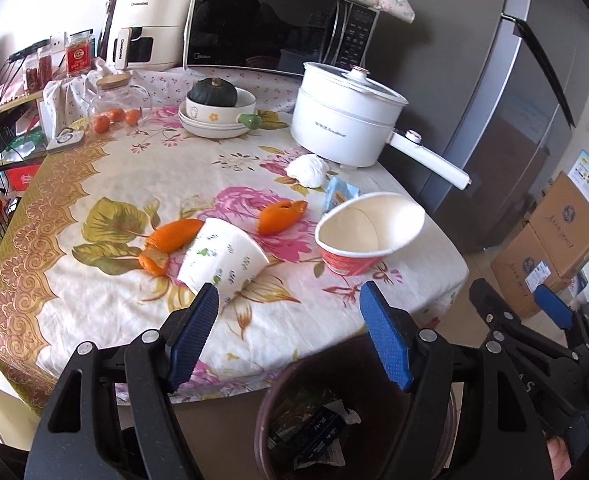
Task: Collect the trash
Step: 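Move both open tools from the bin back over the table, then grasp the crumpled white plastic bag with the right tool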
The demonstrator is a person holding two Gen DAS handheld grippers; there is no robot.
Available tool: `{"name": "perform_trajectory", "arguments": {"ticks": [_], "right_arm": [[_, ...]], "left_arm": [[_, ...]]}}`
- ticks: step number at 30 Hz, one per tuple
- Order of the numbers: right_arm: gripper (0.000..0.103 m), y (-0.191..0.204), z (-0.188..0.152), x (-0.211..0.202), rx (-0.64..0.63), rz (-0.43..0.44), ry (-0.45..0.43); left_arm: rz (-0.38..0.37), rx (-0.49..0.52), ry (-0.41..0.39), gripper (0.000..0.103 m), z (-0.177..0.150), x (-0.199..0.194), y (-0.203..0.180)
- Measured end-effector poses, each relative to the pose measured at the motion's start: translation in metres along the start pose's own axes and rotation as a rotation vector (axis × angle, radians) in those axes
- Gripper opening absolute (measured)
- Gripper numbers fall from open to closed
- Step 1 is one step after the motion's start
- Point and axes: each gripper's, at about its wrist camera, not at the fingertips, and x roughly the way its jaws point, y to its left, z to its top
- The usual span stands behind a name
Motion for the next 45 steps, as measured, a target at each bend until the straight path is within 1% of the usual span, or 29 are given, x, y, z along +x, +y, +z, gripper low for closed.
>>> {"name": "perform_trajectory", "arguments": {"ticks": [7,11,16,20,23,28,32,35,36,38,40,43,45], "right_arm": [[0.096,0.031,0.028,0.006,-0.063,0.014,-0.016],[0.096,0.046,0.048,0.010,-0.097,0.018,-0.030],[0.096,0.067,0.078,0.025,-0.153,0.016,-0.030],[0.096,0.079,0.098,0.041,-0.183,0.017,-0.010],[0.096,0.092,0.108,0.052,-0.231,0.010,0.002],[0.096,0.115,0.129,0.081,-0.321,-0.006,0.052],[0.096,0.126,0.148,0.110,-0.343,0.015,0.120],[0.096,0.138,0.161,0.144,-0.379,0.039,0.209],[0.096,0.144,0.166,0.159,-0.400,0.050,0.256],[0.096,0.152,0.170,0.185,-0.426,0.085,0.349],[0.096,0.159,0.173,0.215,-0.426,0.135,0.460],[0.096,0.168,0.173,0.245,-0.402,0.187,0.567],[0.096,0.173,0.172,0.262,-0.374,0.203,0.612]], "left_arm": [[0.017,-0.026,-0.007,0.072,0.030,0.010,0.021],[0.027,-0.040,-0.002,0.073,0.052,0.019,0.033],[0.048,-0.045,-0.017,0.074,0.075,0.028,0.049],[0.062,-0.058,-0.020,0.074,0.090,0.038,0.061],[0.062,-0.065,-0.011,0.074,0.101,0.048,0.067],[0.077,-0.068,-0.005,0.074,0.126,0.067,0.073],[0.076,-0.081,-0.007,0.074,0.142,0.078,0.077],[0.063,-0.123,-0.023,0.075,0.146,0.081,0.087],[0.065,-0.138,-0.019,0.077,0.147,0.083,0.091],[0.072,-0.155,-0.009,0.077,0.148,0.087,0.099],[0.083,-0.164,-0.006,0.077,0.150,0.090,0.105],[0.098,-0.171,0.008,0.077,0.150,0.095,0.114],[0.103,-0.180,0.020,0.077,0.149,0.097,0.121]]}}
